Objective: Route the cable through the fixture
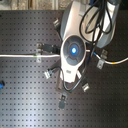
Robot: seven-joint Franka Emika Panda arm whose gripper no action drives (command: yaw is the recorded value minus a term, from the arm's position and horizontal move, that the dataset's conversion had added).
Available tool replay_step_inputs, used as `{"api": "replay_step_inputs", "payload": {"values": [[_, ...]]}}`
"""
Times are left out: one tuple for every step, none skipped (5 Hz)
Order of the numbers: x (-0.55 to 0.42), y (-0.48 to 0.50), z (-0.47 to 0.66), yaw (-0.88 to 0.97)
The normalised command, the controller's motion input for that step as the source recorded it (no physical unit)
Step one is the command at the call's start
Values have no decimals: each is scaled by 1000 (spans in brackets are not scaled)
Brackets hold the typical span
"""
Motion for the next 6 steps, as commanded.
{"api": "replay_step_inputs", "payload": {"values": [[-59,37,0,503],[-91,111,-1,737],[-71,132,5,731],[-24,82,8,806],[-39,52,32,883],[-14,42,47,900]]}}
